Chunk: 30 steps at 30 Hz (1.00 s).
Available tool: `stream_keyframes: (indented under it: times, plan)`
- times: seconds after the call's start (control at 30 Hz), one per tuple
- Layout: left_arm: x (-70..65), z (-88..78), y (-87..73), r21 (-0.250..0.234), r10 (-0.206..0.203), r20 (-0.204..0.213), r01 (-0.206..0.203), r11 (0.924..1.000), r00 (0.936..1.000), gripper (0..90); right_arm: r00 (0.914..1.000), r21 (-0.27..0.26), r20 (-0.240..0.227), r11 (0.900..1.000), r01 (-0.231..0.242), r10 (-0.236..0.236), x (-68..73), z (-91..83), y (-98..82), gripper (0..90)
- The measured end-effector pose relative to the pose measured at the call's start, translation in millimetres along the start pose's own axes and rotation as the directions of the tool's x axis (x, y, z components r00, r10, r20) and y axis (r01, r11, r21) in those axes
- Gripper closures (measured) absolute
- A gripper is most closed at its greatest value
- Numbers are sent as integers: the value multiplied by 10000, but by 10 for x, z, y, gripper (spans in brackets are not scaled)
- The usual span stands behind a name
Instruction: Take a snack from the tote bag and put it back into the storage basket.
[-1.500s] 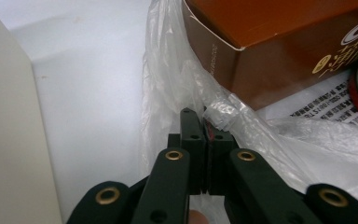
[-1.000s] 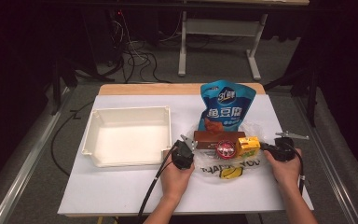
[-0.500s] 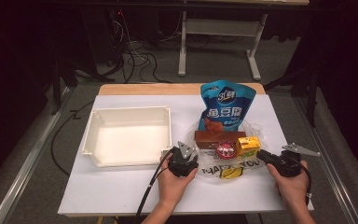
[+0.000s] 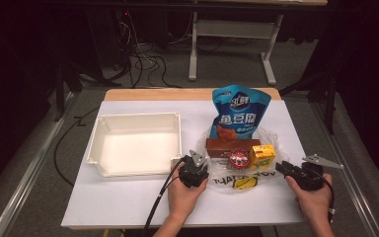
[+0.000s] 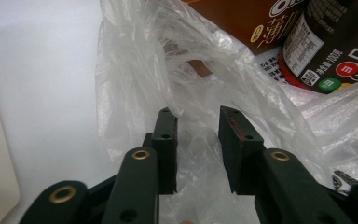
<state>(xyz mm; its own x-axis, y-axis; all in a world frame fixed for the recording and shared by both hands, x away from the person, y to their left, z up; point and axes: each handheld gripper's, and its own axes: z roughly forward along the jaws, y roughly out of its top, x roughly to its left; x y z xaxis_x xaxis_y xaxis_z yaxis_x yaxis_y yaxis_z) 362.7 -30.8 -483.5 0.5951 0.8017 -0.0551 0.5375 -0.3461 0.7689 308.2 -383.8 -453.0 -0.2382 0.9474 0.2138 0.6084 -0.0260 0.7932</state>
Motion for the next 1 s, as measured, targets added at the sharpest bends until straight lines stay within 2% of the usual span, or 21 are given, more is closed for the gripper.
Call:
stream_keyframes:
  times: [0.03, 0.13, 0.2, 0.3, 0.37, 0.47, 0.57, 0.8, 0.87, 0.9, 0.93, 1.0]
  plan:
    - [-2, 1, -1, -21, 5, -23, -5, 10000, 10000, 702, 9999, -628, 91, 9980, 92, -86, 65, -113, 37, 586]
    - [-8, 1, -1, -23, 81, -35, -81, 10000, 10000, 706, 9988, -1323, 387, 9906, 347, -298, 179, -285, 97, 546]
    - [-16, 1, -1, -2, 140, -90, -140, 9999, 9999, 706, 9979, -1878, 515, 9810, 482, -391, 235, -391, 149, 523]
    - [-28, 1, -1, 16, 270, -169, -270, 9996, 9995, 705, 9957, -2486, 710, 9657, 754, -595, 340, -521, 232, 505]
    - [-36, 3, -2, -13, 312, -207, -312, 9995, 9993, 705, 9950, -2615, 663, 9610, 902, -753, 411, -562, 273, 500]
    - [-49, 3, -3, 1, 421, -303, -421, 9991, 9987, 703, 9966, -2572, 509, 9633, 765, -656, 512, -511, 285, 469]
    - [-53, 3, -3, 2, 436, -308, -436, 9990, 9986, 703, 9956, -2264, 632, 9706, 815, -689, 611, -363, 271, 372]
    - [-57, 3, -3, 15, 434, -305, -434, 9991, 9986, 697, 9899, -1471, 1247, 9853, 864, -682, 832, -40, 230, 158]
    - [-61, 3, -4, 6, 466, -345, -466, 9989, 9983, 695, 9839, -1112, 1581, 9886, 1017, -834, 863, 58, 205, 150]
    - [-61, 3, -4, 6, 466, -345, -466, 9989, 9983, 695, 9839, -1112, 1581, 9886, 1017, -834, 863, 58, 205, 150]
    - [-65, 4, -4, -1, 508, -366, -509, 9987, 9980, 694, 9860, -937, 1538, 9924, 796, -646, 849, 147, 179, 151]
    - [-82, 4, -5, -4, 632, -477, -633, 9980, 9969, 693, 9857, -902, 1560, 9929, 776, -629, 841, 171, 177, 154]
